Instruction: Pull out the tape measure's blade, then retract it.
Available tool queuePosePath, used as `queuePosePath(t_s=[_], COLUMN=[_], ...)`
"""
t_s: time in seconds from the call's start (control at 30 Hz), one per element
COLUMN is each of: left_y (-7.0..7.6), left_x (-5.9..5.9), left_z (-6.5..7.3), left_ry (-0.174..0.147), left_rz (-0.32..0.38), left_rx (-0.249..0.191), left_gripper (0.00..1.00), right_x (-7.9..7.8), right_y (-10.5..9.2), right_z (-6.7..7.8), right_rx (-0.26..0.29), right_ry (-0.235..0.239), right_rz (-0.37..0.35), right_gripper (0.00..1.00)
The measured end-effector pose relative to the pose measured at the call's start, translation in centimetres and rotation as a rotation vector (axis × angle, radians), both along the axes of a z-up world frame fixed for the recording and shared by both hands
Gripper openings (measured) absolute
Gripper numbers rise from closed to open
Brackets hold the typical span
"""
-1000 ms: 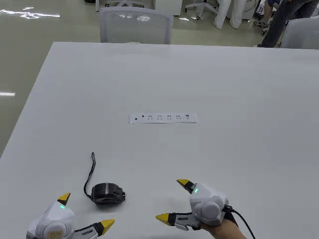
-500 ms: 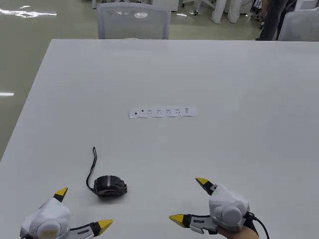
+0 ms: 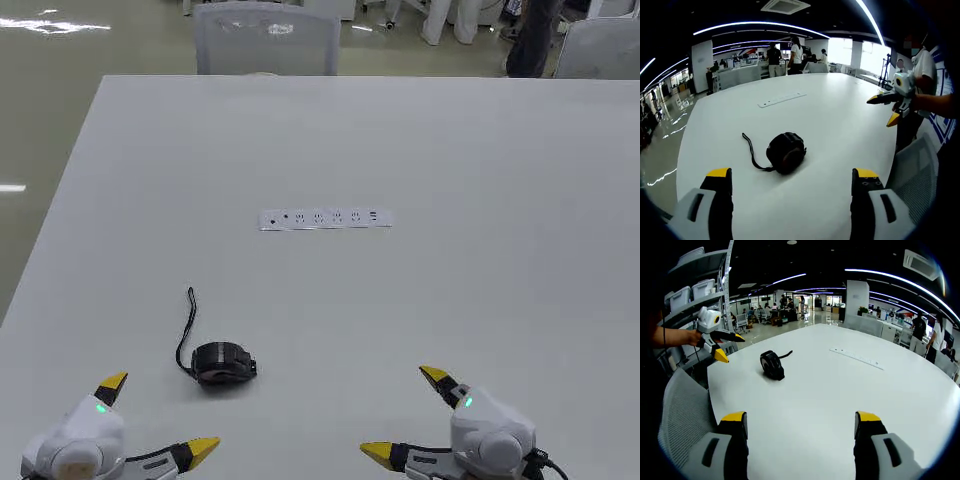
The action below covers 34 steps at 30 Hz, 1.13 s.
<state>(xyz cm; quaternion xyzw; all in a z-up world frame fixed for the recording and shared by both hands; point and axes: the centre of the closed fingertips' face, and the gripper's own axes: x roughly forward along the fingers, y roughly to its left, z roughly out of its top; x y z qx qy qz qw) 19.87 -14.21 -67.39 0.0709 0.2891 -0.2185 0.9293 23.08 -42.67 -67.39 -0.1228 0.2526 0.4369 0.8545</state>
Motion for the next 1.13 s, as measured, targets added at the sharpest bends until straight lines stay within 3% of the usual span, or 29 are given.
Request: queuePosePath(t_s=[0.1, 0.43, 1.13], left_y=[-0.1, -0.3, 0.9], left_x=[-0.5, -1.0, -1.9], left_z=[0.1, 0.3, 0.2], left_ry=[-0.003, -0.002, 0.007], left_rz=[-0.021, -0.032, -0.005], left_rx=[0.015, -0.008, -0.018], left_gripper=[0.99, 0.99, 0.99], right_x=[-0.1, 0.1, 0.1], right_y=[-0.3, -0.3, 0.0], right_z=[0.1, 0.3, 0.8], right_rx=[0.0, 0.022, 0.022], right_ry=[-0.003, -0.003, -0.001], right_rz=[-0.005, -0.003, 0.016], right_gripper=[0.9, 0.92, 0.92])
